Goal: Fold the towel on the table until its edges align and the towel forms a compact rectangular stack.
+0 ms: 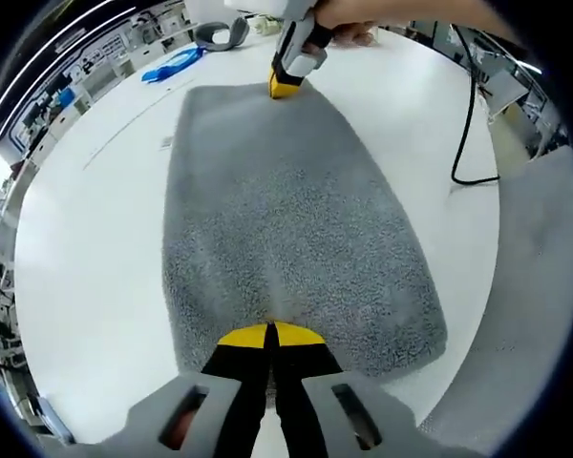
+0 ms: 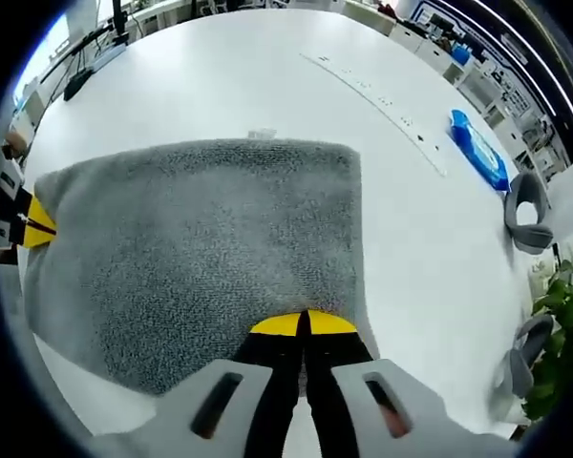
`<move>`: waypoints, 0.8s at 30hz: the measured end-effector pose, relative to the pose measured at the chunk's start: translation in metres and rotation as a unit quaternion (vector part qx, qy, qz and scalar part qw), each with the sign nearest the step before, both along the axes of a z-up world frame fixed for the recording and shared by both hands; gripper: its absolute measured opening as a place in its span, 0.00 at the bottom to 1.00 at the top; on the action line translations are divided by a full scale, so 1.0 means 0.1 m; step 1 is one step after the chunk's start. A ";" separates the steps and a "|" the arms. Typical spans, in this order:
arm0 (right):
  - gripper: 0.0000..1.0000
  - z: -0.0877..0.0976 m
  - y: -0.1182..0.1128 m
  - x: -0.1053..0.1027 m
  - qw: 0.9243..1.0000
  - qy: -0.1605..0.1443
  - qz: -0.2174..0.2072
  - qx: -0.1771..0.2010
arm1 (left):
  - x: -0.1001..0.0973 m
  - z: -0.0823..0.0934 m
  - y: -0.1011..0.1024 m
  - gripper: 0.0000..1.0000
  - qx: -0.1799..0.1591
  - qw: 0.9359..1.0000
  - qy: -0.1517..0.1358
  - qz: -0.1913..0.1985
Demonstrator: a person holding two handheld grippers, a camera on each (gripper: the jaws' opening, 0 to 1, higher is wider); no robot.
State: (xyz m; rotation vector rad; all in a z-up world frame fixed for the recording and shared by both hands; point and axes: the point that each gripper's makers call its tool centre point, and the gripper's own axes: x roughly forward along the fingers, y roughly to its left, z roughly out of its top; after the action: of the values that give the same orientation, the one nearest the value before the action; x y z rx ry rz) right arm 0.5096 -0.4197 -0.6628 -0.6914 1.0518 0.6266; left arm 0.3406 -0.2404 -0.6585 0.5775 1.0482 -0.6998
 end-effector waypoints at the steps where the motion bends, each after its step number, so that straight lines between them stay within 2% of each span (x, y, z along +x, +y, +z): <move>1: 0.00 0.00 0.01 0.01 1.000 -0.001 0.002 -0.002 | -0.01 0.00 -0.01 0.00 0.000 1.000 0.000 0.000; 7: 0.00 0.01 0.04 0.06 1.000 -0.001 0.020 -0.016 | -0.10 0.01 -0.11 0.00 -0.016 1.000 0.005 -0.004; 14: 0.00 0.01 0.06 0.12 1.000 0.000 0.023 -0.013 | -0.18 0.01 -0.22 0.00 -0.033 0.999 0.009 -0.012; 24: 0.00 0.02 0.14 0.23 0.999 -0.005 0.033 -0.003 | -0.23 0.01 -0.36 0.00 -0.034 0.999 0.010 -0.029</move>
State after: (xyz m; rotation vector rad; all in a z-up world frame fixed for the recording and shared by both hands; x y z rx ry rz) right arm 0.5324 -0.4061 -0.6612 -0.7360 1.0251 0.6754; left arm 0.3178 -0.2760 -0.6577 0.5451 1.0258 -0.7908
